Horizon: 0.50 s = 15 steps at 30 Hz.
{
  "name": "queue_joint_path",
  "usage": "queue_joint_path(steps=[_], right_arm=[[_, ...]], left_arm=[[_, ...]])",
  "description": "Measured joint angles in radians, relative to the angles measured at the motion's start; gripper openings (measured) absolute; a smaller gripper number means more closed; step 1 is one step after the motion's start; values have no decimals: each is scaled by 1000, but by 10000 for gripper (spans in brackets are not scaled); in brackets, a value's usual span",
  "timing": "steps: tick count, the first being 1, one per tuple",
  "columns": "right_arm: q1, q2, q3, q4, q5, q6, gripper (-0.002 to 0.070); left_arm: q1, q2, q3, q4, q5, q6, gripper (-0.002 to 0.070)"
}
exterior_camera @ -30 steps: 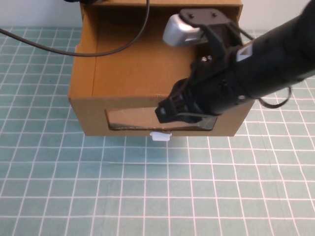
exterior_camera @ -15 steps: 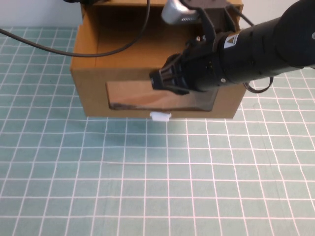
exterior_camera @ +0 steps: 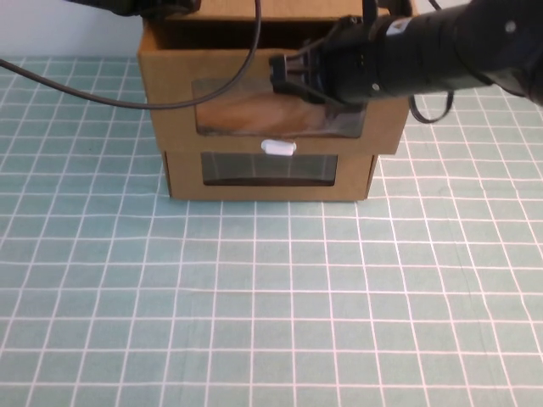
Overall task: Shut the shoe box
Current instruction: Close the shoe box with your right arm
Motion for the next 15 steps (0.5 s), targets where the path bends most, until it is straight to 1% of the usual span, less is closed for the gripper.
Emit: queue_joint_path(steps=[4,8,15], right_arm=[[-21,54,-76,72,9,-58,-12],[-45,85,-137,110,80,-74,-11],[-58,89,-151,119,95,-80,-12]], left_arm=[[0,0,0,0,0,0,-5],[0,0,0,0,0,0,-5],[0,0,-1,-2,0,0,-5]])
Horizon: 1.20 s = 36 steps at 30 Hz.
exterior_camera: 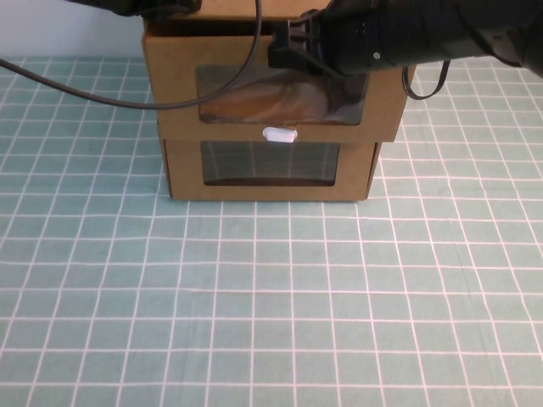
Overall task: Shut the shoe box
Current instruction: Close the shoe box with your right arm
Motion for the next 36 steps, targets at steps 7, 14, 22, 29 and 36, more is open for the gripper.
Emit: queue_joint_path(steps=[7,14,22,29,36], right_arm=[[-8,38,-9,18,-42,0,-11],[-8,64,-9,30,-130,-16,-13],[-6,113,-31,40,-209,-25,-13],[-12,152,-96,40,-133,-25,-13],[-17,80,-115,21,14,-39,-12]], left_arm=[[0,0,0,-2,2,0,-5],[0,0,0,-2,4,0,-5],[0,-1,0,-5,4,0,-5],[0,-2,-1,-6,4,0,-5],[-2,-36,4,22,14,7,-5]])
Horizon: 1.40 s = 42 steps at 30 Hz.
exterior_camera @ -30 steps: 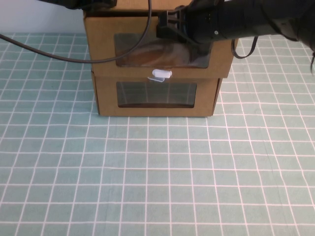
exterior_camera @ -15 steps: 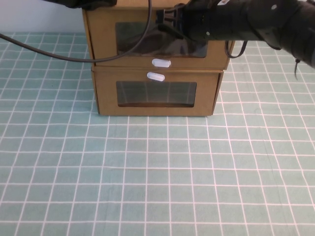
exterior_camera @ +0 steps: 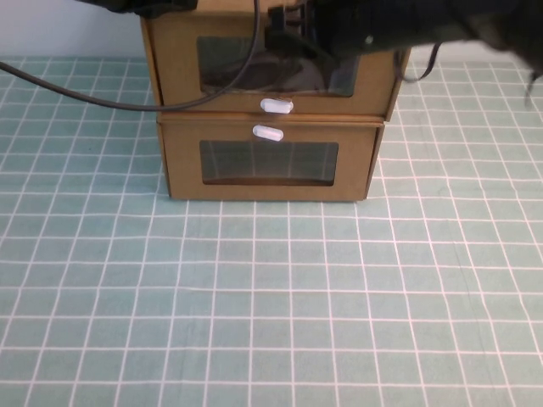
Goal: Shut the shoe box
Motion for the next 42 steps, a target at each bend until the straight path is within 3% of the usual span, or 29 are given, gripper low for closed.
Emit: queue_joint_path(steps=[10,17,22,35,42], right_arm=[[2,-235,25,-251,259,174,-11],[59,-546,282,-446,283,310,-11],[72,-849,578,-476,277,362,-11],[72,-1501,1139,-481,174,437,-11],[72,-1638,1375,-481,-100,437,-11]], left_arm=[[0,-174,75,17,5,32,-5],[0,-463,448,9,-232,96,-5],[0,-743,761,-33,-374,125,-5],[0,-1393,1392,-58,-625,130,-5],[0,-1645,1625,-65,-667,146,-5]])
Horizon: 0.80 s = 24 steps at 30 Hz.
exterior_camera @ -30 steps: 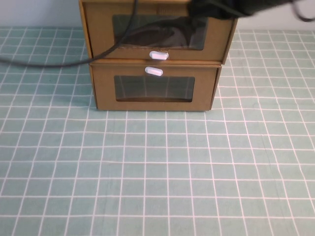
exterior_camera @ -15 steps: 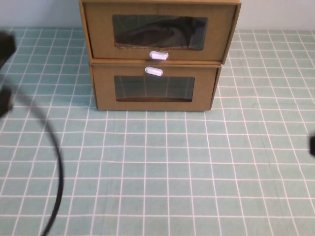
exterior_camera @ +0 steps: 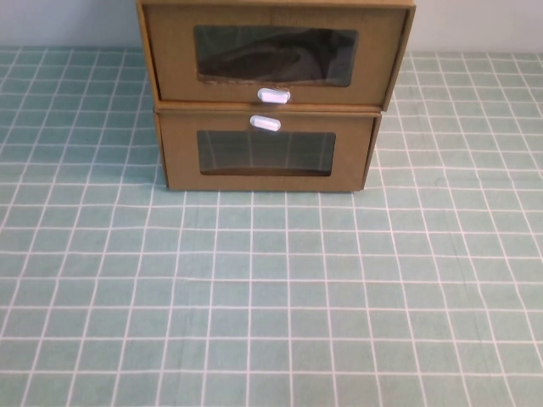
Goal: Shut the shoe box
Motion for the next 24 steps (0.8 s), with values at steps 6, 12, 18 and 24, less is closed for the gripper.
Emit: queue_joint_path(steps=[6,12,18,24], right_arm=[[0,4,213,0,-374,0,-11],[0,24,341,4,-581,0,-11],[0,26,371,5,-535,0,-11],[0,26,372,5,-452,0,-11]], left_arm=[[0,-57,198,-1,-81,4,-5],[0,-57,280,-9,-144,5,-5],[0,-57,281,-11,-146,5,-5],[0,-57,281,-11,-146,5,-5]])
